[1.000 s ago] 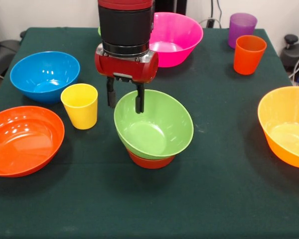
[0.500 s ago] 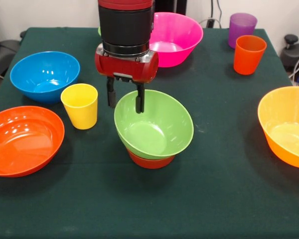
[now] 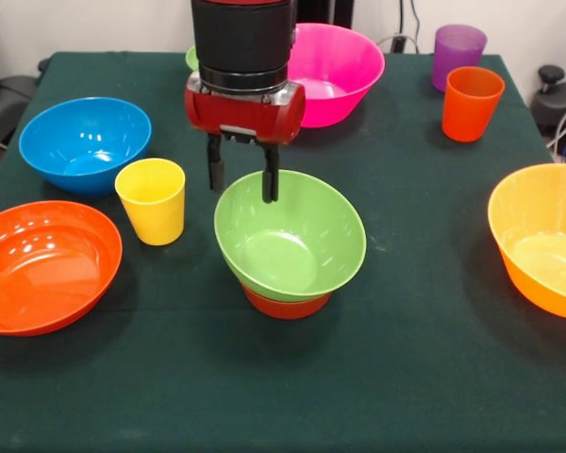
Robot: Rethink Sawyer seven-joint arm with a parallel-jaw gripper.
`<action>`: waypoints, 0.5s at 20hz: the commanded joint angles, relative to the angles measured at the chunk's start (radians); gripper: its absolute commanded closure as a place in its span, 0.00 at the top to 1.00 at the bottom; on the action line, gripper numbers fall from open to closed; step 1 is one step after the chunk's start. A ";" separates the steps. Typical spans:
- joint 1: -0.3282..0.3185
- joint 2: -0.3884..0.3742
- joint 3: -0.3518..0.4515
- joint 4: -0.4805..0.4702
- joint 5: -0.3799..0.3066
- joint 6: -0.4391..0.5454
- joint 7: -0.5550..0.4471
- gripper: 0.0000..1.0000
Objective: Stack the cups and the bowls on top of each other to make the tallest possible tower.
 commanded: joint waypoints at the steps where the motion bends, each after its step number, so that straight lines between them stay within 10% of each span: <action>1: -0.004 0.011 0.102 0.037 -0.003 0.088 -0.050 1.00; 10: 0.007 0.015 0.109 -0.027 0.018 0.155 -0.050 1.00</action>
